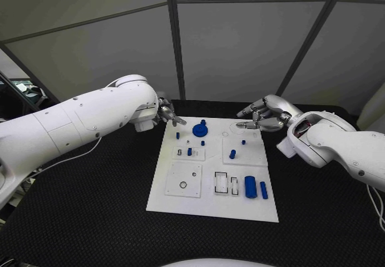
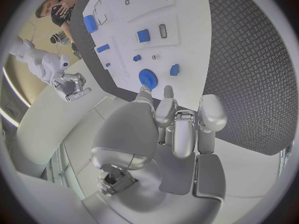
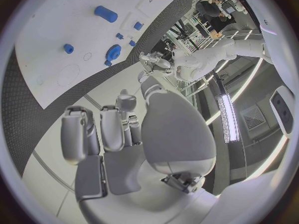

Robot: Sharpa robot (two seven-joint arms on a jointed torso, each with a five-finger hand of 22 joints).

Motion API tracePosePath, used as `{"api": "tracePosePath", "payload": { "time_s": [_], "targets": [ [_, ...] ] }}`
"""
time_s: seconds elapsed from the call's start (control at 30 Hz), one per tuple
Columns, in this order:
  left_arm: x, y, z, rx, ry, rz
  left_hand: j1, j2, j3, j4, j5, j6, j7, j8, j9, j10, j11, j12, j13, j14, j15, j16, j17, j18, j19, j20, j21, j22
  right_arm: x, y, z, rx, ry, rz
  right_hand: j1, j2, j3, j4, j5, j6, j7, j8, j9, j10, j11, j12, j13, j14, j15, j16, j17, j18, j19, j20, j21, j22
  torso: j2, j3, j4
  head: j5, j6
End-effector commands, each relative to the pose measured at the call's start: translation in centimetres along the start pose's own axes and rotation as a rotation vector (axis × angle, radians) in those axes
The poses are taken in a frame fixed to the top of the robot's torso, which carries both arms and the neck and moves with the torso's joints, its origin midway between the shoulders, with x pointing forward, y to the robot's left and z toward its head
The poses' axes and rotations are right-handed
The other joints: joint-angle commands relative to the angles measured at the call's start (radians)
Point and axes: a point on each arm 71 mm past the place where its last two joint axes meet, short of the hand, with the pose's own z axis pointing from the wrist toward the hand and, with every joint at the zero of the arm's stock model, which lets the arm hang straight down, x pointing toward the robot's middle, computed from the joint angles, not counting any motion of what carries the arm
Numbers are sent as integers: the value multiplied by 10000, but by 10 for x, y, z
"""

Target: Assemble the parts on the task board

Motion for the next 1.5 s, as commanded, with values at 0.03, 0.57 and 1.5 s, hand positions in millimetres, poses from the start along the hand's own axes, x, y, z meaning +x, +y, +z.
{"api": "tracePosePath", "payload": {
  "time_s": [0.03, 0.57, 1.5],
  "targets": [
    [2, 1, 5, 6, 523, 340, 54, 49, -65, 28, 1, 53, 57, -78, -67, 3, 72, -12, 825, 880, 73, -63, 2110, -200, -47, 17, -50, -12, 0, 2, 1, -118, 32, -19, -96, 11, -23, -27, 50, 73, 1, -64, -12, 64, 4, -6, -15, 255, -96, -38, -9, 152, -17, -80, -44, 754, 15, -14, 0, 0, -4],
    [6, 9, 26, -521, 947, 488, -125, 148, -200, 202, -98, 236, 46, -144, -270, 10, 73, 6, 856, 889, 84, -36, 2139, -198, -28, 43, -65, 14, 1, 3, 2, -153, 66, -8, -131, 18, -29, -23, 51, 74, 2, -75, -15, 63, 4, -7, -20, 260, -96, -38, 1, 150, -10, -81, -42, 762, 6, -15, 2, 26, -29],
    [15, 5, 36, -730, 1380, 678, 104, 272, -163, 82, -73, 394, 2, -150, -369, 32, 40, 63, 898, 905, 71, 10, 2186, -199, -12, 37, -70, 45, 3, 5, 2, -196, 112, 7, -132, 28, -24, -29, 56, 73, 1, -80, -16, 60, 3, -12, -26, 263, -96, -35, 9, 150, -7, -81, -42, 763, 0, 0, 14, 13, -74]
  ]
}}
